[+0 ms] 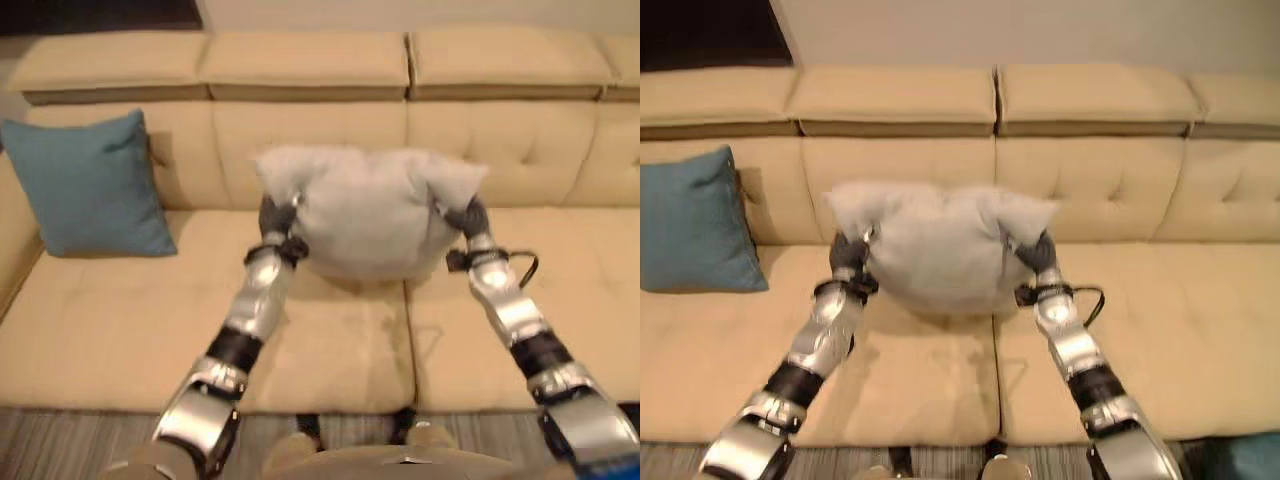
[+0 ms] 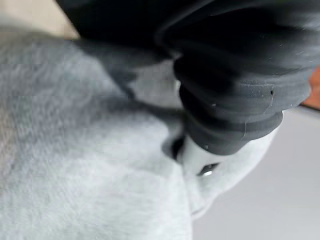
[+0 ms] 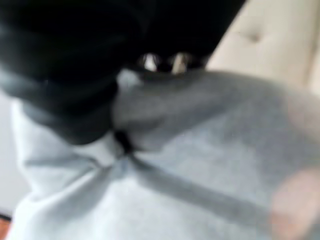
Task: Pick up all the scattered cushions and arrange them neatly on the sofa.
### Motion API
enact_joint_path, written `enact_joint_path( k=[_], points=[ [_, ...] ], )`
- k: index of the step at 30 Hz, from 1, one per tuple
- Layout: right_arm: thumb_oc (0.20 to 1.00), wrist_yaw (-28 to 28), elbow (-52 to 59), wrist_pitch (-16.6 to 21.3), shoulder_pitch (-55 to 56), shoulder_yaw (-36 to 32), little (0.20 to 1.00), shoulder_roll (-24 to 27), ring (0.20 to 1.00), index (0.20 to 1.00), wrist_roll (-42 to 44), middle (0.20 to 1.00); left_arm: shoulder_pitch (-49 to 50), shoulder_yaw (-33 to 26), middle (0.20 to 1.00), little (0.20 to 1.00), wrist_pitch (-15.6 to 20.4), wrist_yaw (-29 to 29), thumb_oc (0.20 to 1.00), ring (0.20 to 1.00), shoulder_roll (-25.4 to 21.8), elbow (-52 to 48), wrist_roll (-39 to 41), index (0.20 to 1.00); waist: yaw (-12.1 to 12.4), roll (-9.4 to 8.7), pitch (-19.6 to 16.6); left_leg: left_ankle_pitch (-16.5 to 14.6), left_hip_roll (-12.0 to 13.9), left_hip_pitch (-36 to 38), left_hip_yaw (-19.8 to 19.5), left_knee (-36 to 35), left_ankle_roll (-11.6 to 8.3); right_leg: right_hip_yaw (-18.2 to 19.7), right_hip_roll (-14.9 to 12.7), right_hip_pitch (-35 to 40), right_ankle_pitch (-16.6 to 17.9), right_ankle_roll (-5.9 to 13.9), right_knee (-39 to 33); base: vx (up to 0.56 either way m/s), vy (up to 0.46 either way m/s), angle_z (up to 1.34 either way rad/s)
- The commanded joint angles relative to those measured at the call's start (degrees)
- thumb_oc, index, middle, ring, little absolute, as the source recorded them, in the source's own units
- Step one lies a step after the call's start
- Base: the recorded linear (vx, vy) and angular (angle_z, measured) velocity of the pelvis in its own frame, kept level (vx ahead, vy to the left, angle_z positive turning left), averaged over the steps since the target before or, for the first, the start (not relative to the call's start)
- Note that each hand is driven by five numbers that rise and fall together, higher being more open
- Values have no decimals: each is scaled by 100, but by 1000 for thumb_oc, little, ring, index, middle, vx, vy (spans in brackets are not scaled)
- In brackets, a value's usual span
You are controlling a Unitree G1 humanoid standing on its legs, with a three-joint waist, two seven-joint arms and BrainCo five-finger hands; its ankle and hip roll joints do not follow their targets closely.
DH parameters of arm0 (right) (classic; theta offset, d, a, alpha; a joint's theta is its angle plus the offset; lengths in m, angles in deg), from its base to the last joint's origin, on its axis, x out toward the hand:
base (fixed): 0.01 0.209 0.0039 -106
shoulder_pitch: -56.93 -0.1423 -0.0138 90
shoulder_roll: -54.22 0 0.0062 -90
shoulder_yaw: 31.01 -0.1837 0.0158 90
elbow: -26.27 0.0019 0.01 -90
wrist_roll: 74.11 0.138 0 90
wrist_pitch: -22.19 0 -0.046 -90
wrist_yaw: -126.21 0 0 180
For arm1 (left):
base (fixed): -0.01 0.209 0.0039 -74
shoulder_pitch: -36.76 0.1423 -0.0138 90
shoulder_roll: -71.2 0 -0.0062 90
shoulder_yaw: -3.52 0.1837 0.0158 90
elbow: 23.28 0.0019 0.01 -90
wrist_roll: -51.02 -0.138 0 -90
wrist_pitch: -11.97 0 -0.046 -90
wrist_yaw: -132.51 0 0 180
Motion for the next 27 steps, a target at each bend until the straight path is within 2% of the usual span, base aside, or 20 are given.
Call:
enact_joint_path(
  k=[1, 4, 5, 12, 20, 27],
  points=[
    [200, 163, 484, 731, -1349, 337, 200, -160, 200, 200, 61, 200, -1353, 635, 200, 200, 710, 80, 200, 200, 154, -127, -461, 200, 89, -129, 64, -355, 71, -38, 277, 478, -407, 100, -164, -234, -258, 506, 480, -261, 28, 10],
    [200, 278, 134, 734, -2107, 442, 200, 10, 200, 200, 142, 200, -1990, 645, 200, 200, 801, -46, 200, 200, 57, 210, -452, 200, 101, -118, 182, -355, 56, -528, 210, 714, -400, 180, -216, -713, -204, 481, 655, -114, 32, 1],
    [200, 322, -17, 714, -2445, 508, 200, 81, 200, 200, 181, 200, -2296, 658, 200, 200, 841, -128, 200, 200, -13, 366, -444, 200, 126, -100, 184, -486, 44, -660, 131, 752, -455, 285, -218, -890, -275, 544, 734, -1, 44, 7],
    [200, 439, -726, 674, -3487, 803, 200, 262, 200, 200, 257, 200, -3314, 752, 200, 200, 881, -251, 200, 200, -133, 1033, -363, 200, 141, -88, 312, -444, 37, -1263, 74, 895, -445, 435, -322, -1591, -187, 552, 920, -8, 23, -4],
    [200, 428, -1230, 691, -3933, 835, 200, 311, 200, 200, 477, 200, -3687, 843, 200, 200, 815, -138, 200, 200, -90, 1515, -345, 200, 132, -43, 478, -340, 15, -1811, 13, 907, -458, 504, -412, -2188, -78, 570, 993, -10, 1, 2],
    [200, 310, -2072, 575, -4477, 1145, 200, 458, 200, 200, 584, 200, -4043, 828, 200, 200, 752, -124, 200, 200, -74, 2154, -108, 200, 136, -56, 529, -328, 59, -2485, -23, 1155, -472, 611, -455, -2748, 42, 560, 1017, -23, -4, 1]
  ],
)
